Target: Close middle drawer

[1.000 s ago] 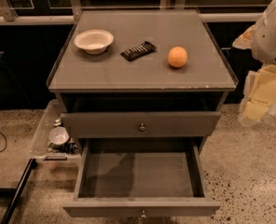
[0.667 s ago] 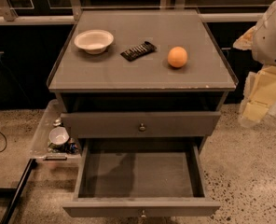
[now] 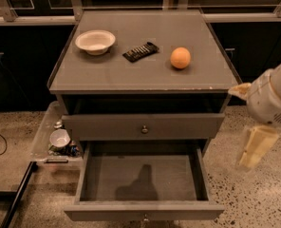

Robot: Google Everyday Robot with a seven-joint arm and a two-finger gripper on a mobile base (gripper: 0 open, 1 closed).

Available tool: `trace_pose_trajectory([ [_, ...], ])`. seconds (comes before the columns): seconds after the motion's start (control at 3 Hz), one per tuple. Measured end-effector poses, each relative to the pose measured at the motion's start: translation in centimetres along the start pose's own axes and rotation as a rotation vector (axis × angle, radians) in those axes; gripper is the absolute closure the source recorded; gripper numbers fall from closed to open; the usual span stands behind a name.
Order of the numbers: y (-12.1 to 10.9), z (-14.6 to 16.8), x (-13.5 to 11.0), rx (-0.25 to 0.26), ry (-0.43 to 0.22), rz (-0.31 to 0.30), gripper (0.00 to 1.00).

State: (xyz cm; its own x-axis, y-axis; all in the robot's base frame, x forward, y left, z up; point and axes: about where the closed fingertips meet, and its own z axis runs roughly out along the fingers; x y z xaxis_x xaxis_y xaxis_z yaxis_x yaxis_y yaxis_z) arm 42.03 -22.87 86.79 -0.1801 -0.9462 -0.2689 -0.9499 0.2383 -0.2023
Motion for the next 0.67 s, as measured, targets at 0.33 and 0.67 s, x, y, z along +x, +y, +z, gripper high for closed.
trace_pose_trajectory([
  [0.33, 2.1, 5.5, 2.4, -0.020, -0.074, -0.038, 0.00],
  [0.67, 3.2, 9.8, 4.5, -0.031, -0.135, -0.058, 0.19],
])
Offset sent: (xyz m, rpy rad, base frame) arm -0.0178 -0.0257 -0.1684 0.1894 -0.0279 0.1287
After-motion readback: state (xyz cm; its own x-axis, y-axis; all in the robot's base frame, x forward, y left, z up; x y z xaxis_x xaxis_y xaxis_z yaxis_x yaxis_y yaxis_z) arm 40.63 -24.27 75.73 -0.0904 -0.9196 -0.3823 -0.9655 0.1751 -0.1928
